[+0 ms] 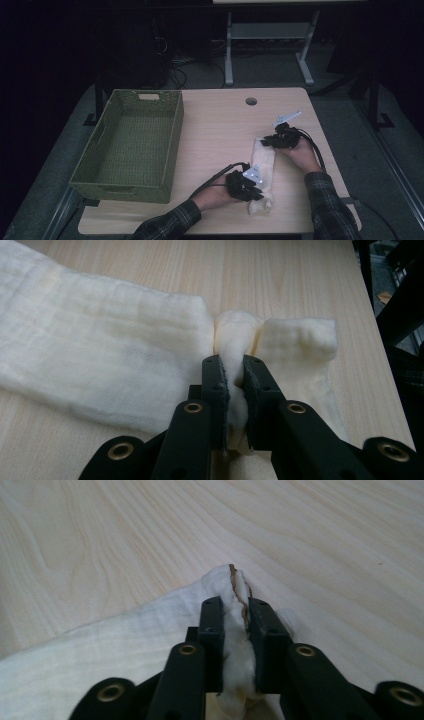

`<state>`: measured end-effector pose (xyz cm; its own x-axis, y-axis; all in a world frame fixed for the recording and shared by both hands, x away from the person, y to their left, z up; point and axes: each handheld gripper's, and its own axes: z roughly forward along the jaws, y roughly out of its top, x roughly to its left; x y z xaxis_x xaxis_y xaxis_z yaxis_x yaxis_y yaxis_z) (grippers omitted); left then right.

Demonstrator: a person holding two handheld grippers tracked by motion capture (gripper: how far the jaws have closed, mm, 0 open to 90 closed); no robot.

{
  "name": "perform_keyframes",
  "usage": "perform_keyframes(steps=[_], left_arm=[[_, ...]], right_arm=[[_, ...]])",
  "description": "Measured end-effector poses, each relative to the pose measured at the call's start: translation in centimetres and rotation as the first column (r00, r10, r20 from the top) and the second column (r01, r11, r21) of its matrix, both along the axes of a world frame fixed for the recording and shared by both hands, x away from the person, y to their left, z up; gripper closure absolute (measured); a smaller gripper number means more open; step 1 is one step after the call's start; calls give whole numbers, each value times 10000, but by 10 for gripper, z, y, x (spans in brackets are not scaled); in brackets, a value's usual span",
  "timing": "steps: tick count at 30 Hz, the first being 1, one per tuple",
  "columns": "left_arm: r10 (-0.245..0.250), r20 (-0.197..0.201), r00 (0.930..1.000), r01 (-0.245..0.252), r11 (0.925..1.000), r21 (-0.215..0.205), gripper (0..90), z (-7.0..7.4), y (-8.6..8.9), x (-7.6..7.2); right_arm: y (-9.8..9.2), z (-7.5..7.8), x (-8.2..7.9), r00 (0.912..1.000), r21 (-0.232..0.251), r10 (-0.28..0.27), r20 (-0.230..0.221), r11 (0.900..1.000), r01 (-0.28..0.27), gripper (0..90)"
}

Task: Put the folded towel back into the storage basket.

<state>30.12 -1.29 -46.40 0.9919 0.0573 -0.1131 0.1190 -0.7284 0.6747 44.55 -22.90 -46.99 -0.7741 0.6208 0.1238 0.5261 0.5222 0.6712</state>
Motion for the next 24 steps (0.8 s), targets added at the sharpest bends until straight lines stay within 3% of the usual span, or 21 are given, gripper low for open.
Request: perform_keyframes(steps=[5,12,18,21,24], left_arm=[[-19,-115,9999,17,9999,-163,820,4,1,1],[130,-114,9999,-139,9968,-790,822,25,15,5],[440,-48,9990,-443,9916,-1215,822,41,31,10],[512,71,9987,-499,9899,-1325,822,52,38,12],[553,193,9983,-521,9891,-1375,822,63,44,13]], right_arm=[[2,2,0,9998,-73,-88,-163,9999,86,820],[10,8,0,9999,-703,-124,12,9974,124,834],[16,17,4,9998,-651,-89,194,9978,101,839],[19,23,4,9992,-400,-237,315,9989,249,841],[26,30,6,9993,-500,-110,344,9987,127,841]])
